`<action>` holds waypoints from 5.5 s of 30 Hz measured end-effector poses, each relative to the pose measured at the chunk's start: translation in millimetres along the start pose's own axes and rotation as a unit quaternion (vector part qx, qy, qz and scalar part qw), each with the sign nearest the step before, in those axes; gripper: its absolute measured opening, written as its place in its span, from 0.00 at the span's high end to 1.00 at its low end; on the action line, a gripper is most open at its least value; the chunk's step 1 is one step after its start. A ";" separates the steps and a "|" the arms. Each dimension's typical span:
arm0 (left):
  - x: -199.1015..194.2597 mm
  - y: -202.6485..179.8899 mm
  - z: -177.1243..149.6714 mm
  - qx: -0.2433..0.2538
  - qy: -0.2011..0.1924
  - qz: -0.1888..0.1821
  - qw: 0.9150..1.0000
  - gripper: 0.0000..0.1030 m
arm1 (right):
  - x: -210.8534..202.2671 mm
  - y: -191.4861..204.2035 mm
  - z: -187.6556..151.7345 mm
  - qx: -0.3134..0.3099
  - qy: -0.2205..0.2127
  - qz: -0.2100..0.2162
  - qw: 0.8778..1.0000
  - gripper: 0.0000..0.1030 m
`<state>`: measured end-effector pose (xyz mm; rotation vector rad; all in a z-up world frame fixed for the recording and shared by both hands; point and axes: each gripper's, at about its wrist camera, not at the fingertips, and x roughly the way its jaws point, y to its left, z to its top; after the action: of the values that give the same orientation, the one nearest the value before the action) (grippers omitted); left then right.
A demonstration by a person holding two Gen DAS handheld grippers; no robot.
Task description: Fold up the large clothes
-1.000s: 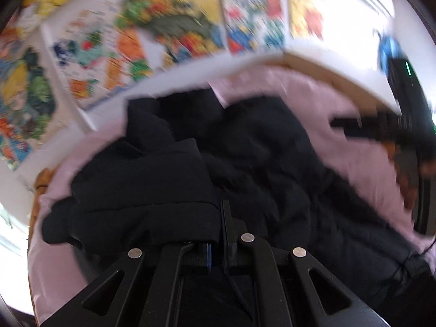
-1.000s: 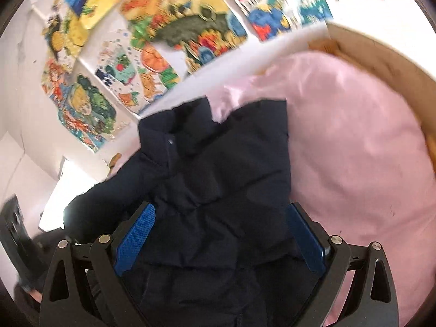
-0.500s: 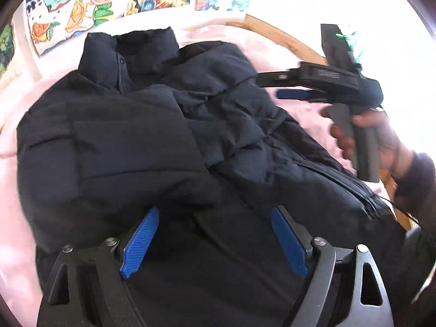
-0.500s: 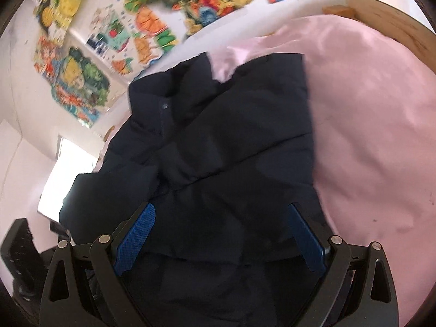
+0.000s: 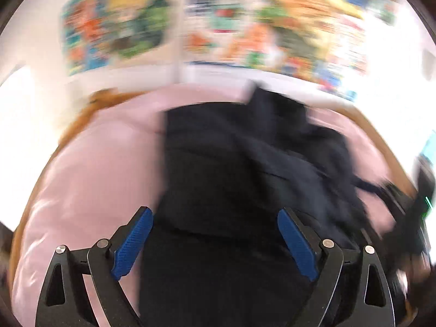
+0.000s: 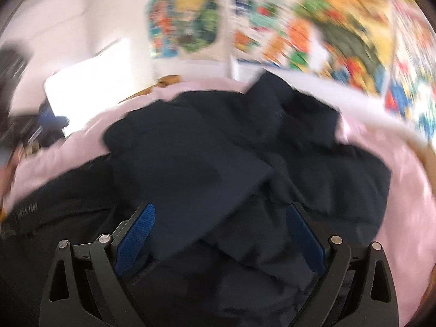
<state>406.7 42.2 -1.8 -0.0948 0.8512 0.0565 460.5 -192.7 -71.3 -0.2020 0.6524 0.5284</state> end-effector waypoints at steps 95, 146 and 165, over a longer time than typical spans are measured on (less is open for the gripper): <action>206.3 -109.1 179.1 0.039 -0.001 -0.085 0.996 0.01 | 102.6 -229.9 84.3 0.300 -0.026 -0.037 0.953 0.35; 158.4 -64.1 0.9 0.076 0.053 -0.054 0.994 0.93 | 10.1 -122.9 -31.0 0.090 0.036 -0.091 0.991 0.92; 114.6 -40.0 8.1 0.077 -0.006 -0.143 0.987 0.92 | 65.9 -84.1 13.3 0.041 0.042 -0.060 0.997 0.90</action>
<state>491.6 4.6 -80.4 -0.0700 0.8205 -0.2776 555.8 -233.1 -100.7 -0.1856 0.7377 0.3793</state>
